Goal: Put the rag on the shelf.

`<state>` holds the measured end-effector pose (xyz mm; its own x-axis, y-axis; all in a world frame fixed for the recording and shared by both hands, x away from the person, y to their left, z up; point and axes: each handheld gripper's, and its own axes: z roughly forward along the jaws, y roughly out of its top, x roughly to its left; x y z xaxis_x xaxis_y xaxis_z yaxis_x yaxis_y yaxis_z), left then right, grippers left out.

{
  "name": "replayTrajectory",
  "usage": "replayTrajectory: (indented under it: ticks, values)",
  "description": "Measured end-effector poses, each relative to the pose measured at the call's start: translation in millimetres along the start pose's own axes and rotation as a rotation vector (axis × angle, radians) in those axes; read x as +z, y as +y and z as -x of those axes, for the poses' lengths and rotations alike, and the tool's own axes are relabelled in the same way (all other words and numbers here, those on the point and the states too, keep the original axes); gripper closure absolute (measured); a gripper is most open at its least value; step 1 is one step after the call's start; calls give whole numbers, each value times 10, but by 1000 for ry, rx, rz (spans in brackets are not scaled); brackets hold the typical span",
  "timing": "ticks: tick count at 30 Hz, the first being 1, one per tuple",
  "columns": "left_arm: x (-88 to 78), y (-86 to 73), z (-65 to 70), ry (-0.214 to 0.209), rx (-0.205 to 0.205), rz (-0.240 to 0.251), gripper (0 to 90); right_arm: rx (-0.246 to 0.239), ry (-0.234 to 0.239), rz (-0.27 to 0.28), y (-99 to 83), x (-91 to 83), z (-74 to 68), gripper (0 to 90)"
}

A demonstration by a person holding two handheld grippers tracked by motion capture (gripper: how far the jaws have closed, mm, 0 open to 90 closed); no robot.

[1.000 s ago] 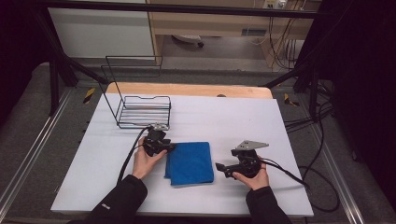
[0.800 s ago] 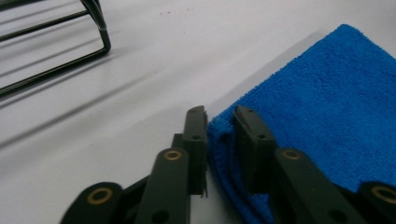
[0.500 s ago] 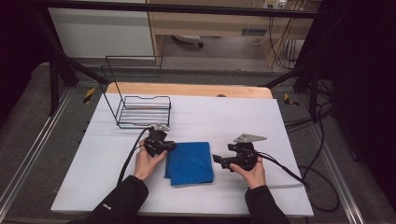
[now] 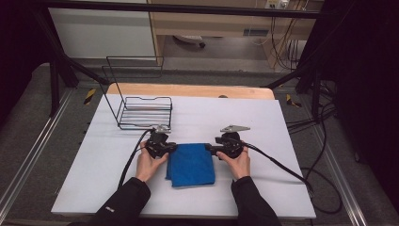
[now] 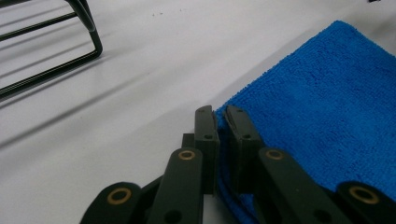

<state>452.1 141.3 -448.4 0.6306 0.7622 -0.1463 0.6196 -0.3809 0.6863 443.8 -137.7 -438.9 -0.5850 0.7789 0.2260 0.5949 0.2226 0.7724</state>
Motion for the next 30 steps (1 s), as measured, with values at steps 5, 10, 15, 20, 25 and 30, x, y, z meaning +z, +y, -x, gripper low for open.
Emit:
replayTrajectory:
  ticks: [5, 10, 15, 20, 25, 30]
  values:
    - [2, -2, -6, -5, -2, 3, 836, 8, -5, -37, -23, 117, 46, 543]
    - [2, -2, -9, -9, 0, 3, 836, 16, 12, -57, -53, 193, 55, 626]
    - [2, -3, -17, -14, 5, 4, 836, 19, 18, -91, -28, 218, 48, 697]
    - [2, -7, -21, -18, 12, 8, 835, 18, 23, -134, 25, 248, 14, 766]
    - [-2, -8, -42, -32, 13, 6, 835, 63, 50, -164, 53, 257, 52, 839]
    - [-9, -7, -70, -50, -20, 12, 846, 70, 62, -171, 73, 239, 67, 860]
